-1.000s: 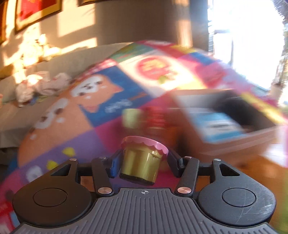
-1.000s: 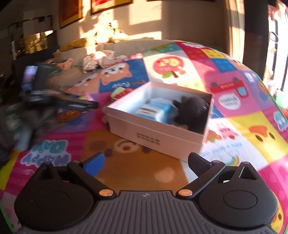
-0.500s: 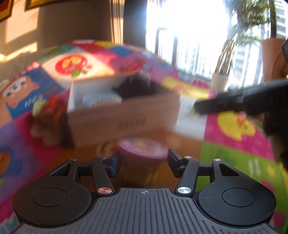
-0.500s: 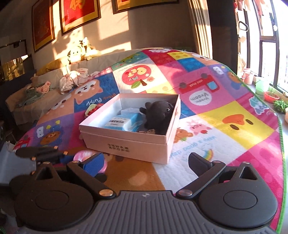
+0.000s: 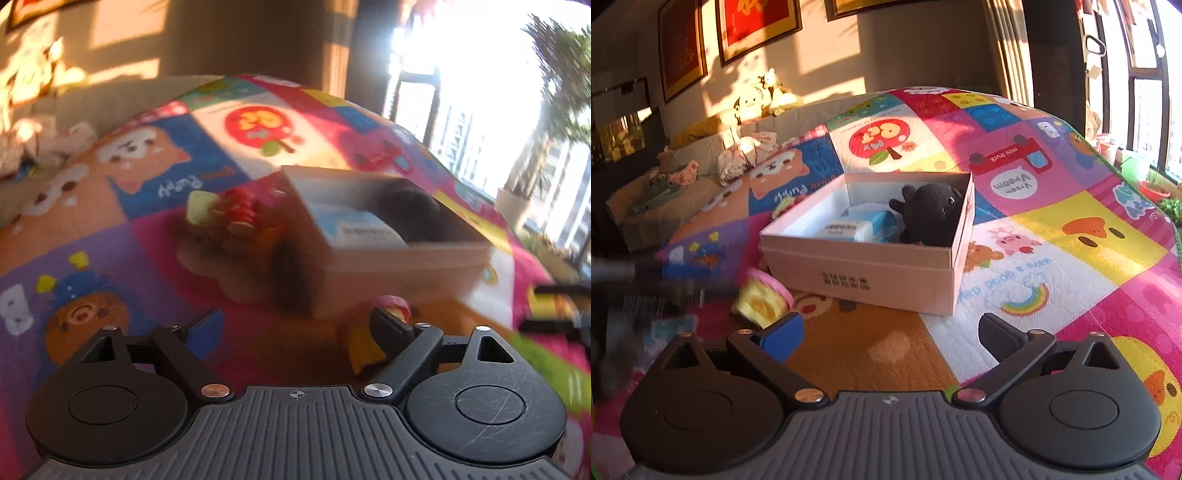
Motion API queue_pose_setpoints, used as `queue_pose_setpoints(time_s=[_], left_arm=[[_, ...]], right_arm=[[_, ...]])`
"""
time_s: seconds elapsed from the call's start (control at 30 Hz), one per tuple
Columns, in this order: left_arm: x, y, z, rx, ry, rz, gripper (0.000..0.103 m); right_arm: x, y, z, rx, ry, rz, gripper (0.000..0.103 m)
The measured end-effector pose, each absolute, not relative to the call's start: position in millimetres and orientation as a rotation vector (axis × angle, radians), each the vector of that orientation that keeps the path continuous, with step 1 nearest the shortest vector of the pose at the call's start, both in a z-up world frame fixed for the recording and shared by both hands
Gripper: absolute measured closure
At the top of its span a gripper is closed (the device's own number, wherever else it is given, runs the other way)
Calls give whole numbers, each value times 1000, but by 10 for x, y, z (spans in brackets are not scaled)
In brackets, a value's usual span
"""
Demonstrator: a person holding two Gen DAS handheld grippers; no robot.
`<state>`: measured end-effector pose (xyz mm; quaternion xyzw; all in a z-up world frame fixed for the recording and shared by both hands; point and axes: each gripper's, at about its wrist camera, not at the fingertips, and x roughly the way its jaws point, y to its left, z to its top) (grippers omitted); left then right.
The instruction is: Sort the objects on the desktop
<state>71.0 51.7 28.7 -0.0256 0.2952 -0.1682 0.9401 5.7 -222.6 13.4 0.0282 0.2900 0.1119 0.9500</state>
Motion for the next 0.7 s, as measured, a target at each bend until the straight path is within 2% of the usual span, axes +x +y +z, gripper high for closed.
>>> queue_pose_setpoints(time_s=[0.3, 0.5, 0.6, 0.7], left_arm=[[945, 658, 341, -141, 582, -309, 13], [797, 1105, 622, -213, 476, -188, 8], [730, 1335, 711, -221, 443, -105, 8], [728, 1499, 698, -234, 458, -64, 8]], right_arm=[[154, -2128, 132, 24, 627, 276, 2], [398, -1377, 383, -152, 575, 483, 5], [547, -912, 273, -278, 575, 547, 13], [673, -590, 92, -379, 591, 529, 32]])
